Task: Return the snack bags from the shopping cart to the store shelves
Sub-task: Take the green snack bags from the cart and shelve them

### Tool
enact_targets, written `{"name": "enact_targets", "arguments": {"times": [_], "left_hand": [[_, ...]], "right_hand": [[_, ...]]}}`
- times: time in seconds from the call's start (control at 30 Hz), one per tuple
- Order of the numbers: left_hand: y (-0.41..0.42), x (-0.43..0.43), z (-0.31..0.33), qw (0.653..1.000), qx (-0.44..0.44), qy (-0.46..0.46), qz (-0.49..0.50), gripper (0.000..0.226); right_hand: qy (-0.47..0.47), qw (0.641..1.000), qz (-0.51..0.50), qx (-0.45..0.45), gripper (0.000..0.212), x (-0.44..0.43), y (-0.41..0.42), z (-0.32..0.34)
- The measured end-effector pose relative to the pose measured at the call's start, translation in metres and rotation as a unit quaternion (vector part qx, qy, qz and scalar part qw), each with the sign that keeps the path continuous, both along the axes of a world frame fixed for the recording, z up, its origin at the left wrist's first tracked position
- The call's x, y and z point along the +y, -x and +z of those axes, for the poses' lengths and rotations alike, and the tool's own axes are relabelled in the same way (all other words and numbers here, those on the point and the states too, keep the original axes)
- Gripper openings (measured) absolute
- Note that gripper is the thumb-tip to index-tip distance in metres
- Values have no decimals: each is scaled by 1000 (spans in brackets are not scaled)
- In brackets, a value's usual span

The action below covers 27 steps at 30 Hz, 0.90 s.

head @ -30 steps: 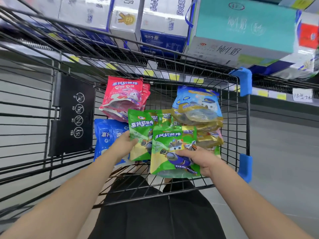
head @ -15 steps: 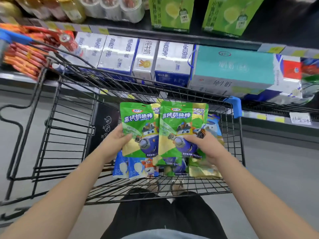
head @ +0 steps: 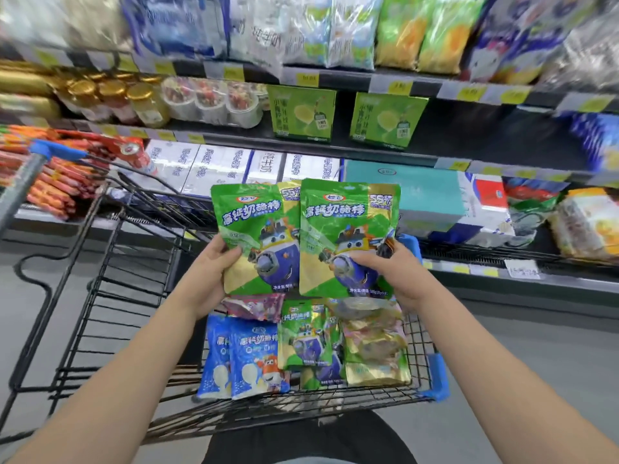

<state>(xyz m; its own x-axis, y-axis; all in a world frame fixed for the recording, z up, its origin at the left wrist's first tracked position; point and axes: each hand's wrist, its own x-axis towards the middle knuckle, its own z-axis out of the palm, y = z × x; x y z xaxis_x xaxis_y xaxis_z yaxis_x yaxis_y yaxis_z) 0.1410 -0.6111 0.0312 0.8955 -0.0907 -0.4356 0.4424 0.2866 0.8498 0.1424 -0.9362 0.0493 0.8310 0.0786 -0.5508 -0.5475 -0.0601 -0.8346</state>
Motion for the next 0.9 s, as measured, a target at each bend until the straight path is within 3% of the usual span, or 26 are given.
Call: {"name": "enact_targets", "arguments": {"times": [0.1,0.23,0.33,0.47,0.9], "left_hand": [[-10,-2,11,999,-18,0,-30,34],[-22,-12,25,995,-43,24,-92,39],[-29,-25,29,987,-61,49,-139,37],[-31,-56,35,977,-71,53,-192,43],[-4,-217,66,957,-91,39,-271,34]], "right_hand": [[2,1000,-28,-12,79,-9,7,9],[16,996,-84,-33,88,-23,29,18],[9,989,-141,-50,76,-33,50,28],[9,978,-196,-69,41,-58,80,44],[-13,953,-280,-118,33,-183,160,61]]}}
